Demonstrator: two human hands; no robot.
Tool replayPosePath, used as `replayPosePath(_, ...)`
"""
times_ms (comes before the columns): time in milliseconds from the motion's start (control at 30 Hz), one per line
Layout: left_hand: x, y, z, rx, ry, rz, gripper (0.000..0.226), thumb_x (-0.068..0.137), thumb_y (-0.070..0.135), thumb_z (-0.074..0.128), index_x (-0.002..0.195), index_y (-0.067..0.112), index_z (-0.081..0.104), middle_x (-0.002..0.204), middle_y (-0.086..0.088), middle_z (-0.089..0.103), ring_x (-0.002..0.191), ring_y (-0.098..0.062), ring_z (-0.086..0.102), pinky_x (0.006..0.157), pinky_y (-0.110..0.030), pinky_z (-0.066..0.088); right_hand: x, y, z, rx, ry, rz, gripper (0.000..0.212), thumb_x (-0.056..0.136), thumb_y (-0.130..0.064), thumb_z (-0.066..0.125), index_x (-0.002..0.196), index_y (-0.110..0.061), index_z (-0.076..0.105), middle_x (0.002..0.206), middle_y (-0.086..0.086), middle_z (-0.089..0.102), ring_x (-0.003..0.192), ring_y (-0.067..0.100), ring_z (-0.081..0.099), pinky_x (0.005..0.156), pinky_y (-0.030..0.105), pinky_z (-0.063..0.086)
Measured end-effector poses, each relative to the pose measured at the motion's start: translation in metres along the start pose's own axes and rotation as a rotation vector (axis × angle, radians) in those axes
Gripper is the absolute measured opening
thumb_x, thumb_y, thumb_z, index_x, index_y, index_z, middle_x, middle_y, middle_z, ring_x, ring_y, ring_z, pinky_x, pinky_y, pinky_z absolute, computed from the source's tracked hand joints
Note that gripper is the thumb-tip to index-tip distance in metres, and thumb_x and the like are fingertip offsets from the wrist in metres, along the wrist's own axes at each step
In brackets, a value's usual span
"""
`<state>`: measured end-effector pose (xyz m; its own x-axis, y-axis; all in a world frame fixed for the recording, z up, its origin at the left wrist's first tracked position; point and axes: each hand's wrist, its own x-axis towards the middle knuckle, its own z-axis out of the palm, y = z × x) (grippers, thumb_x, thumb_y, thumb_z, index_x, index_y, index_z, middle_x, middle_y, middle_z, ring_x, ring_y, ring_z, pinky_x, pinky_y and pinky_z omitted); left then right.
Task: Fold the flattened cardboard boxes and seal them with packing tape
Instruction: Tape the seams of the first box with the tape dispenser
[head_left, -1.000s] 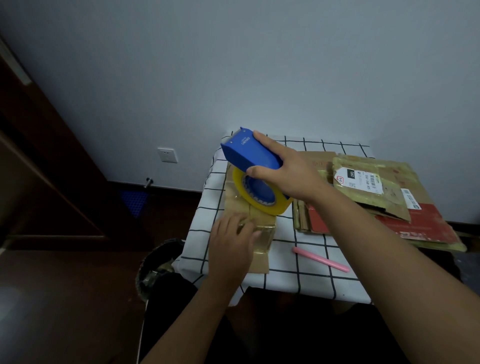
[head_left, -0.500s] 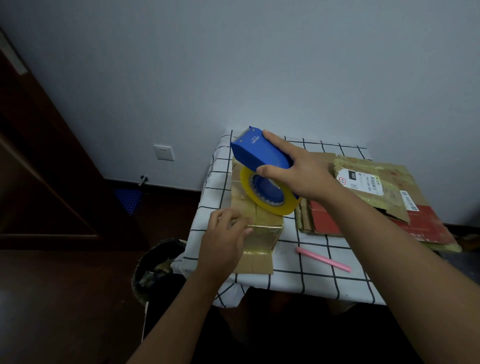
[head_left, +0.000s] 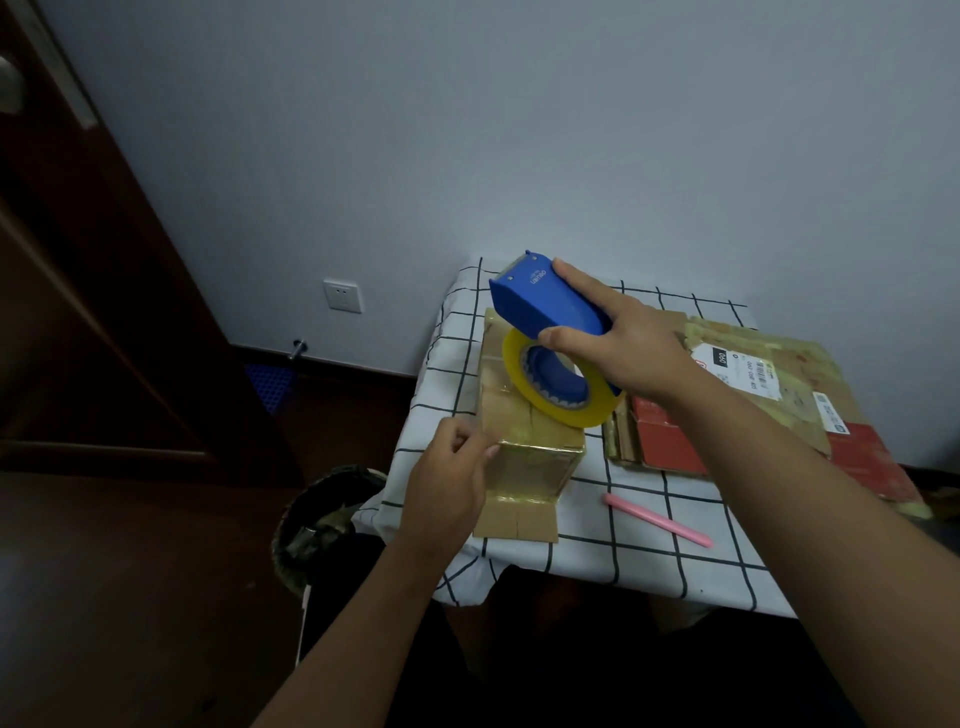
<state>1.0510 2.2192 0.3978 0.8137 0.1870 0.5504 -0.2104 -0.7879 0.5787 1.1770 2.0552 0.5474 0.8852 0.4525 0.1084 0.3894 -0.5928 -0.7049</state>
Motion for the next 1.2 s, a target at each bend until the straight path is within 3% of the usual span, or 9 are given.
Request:
replayPosePath(100, 0.004, 0.0, -0.002, 0.027, -0.039, -0.022, 0.01, 0.09, 0.006, 0.059, 0.094, 0.007, 0.068, 0.092, -0.003, 0.051, 0.07, -0.019, 0.056, 0.05, -0.033, 0.05, 0.001, 0.0, 0.0, -0.029, 0.006, 0.002, 0.069, 0.087, -0.05, 0.068, 0.144, -0.057, 0.032, 0.129, -0.01, 0.048, 0.104, 0.016, 0.055, 0.071, 0.016, 0.044)
replayPosePath(200, 0.005, 0.001, -0.001, 0.056, -0.126, 0.024, 0.019, 0.09, 0.02, 0.063, 0.109, 0.016, 0.064, 0.125, -0.006, 0.049, 0.111, -0.024, 0.052, 0.086, -0.032, 0.047, 0.001, -0.001, 0.0, -0.036, 0.005, -0.002, 0.069, 0.087, -0.051, 0.068, 0.145, -0.057, 0.031, 0.13, -0.011, 0.048, 0.106, 0.017, 0.055, 0.076, 0.021, 0.048)
replayPosePath(267, 0.007, 0.005, 0.004, 0.07, -0.159, 0.064, 0.026, 0.09, 0.033, 0.059, 0.112, 0.022, 0.067, 0.133, -0.006, 0.049, 0.124, -0.024, 0.042, 0.098, -0.038, 0.039, 0.001, 0.0, 0.001, -0.032, 0.005, -0.003, 0.069, 0.086, -0.052, 0.068, 0.144, -0.057, 0.031, 0.132, -0.01, 0.047, 0.108, 0.018, 0.056, 0.084, 0.029, 0.052)
replayPosePath(433, 0.014, 0.011, 0.018, 0.082, -0.072, 0.09, 0.01, 0.086, 0.016, 0.061, 0.091, 0.019, 0.069, 0.111, 0.005, 0.061, 0.114, -0.017, 0.046, 0.094, -0.034, 0.034, 0.002, 0.003, 0.002, -0.029, -0.004, -0.014, 0.071, 0.084, -0.056, 0.068, 0.144, -0.059, 0.03, 0.133, -0.01, 0.047, 0.111, 0.02, 0.056, 0.093, 0.04, 0.053)
replayPosePath(600, 0.017, 0.013, 0.019, 0.194, -0.147, 0.222, 0.025, 0.09, 0.033, 0.051, 0.1, 0.019, 0.069, 0.112, 0.003, 0.064, 0.11, -0.017, 0.053, 0.096, -0.033, 0.031, 0.004, 0.005, 0.002, -0.028, -0.003, -0.021, 0.071, 0.084, -0.058, 0.067, 0.144, -0.059, 0.029, 0.13, -0.012, 0.047, 0.111, 0.02, 0.055, 0.095, 0.042, 0.053)
replayPosePath(733, 0.018, 0.017, 0.026, 0.197, -0.102, 0.227, 0.015, 0.09, 0.029, 0.052, 0.09, 0.02, 0.065, 0.099, 0.004, 0.064, 0.096, -0.02, 0.057, 0.087, -0.033, 0.036, 0.002, 0.004, 0.003, -0.02, -0.007, -0.029, 0.071, 0.083, -0.057, 0.067, 0.144, -0.058, 0.029, 0.128, -0.014, 0.046, 0.11, 0.019, 0.055, 0.093, 0.042, 0.053)
replayPosePath(900, 0.014, 0.019, 0.027, 0.306, -0.135, 0.241, 0.027, 0.088, 0.04, 0.055, 0.098, 0.018, 0.069, 0.101, 0.0, 0.065, 0.097, -0.021, 0.057, 0.086, -0.038, 0.043, 0.002, 0.009, 0.003, 0.017, 0.001, -0.038, 0.072, 0.082, -0.057, 0.067, 0.144, -0.059, 0.03, 0.127, -0.013, 0.049, 0.108, 0.018, 0.057, 0.092, 0.043, 0.054)
replayPosePath(1033, 0.015, 0.024, 0.032, 0.318, -0.076, 0.232, 0.018, 0.089, 0.034, 0.056, 0.091, 0.021, 0.068, 0.094, 0.001, 0.064, 0.091, -0.022, 0.058, 0.085, -0.035, 0.037, -0.001, 0.008, 0.004, 0.023, 0.005, -0.039, 0.074, 0.08, -0.06, 0.066, 0.144, -0.06, 0.029, 0.126, -0.015, 0.048, 0.105, 0.017, 0.058, 0.088, 0.043, 0.055)
replayPosePath(1200, 0.017, 0.03, 0.023, 0.347, -0.137, 0.217, 0.019, 0.085, 0.038, 0.059, 0.097, 0.024, 0.064, 0.103, 0.001, 0.062, 0.096, -0.021, 0.057, 0.085, -0.038, 0.042, -0.012, 0.01, -0.007, 0.089, 0.061, -0.051, 0.074, 0.082, -0.054, 0.069, 0.146, -0.055, 0.031, 0.127, -0.01, 0.051, 0.106, 0.017, 0.057, 0.089, 0.041, 0.055)
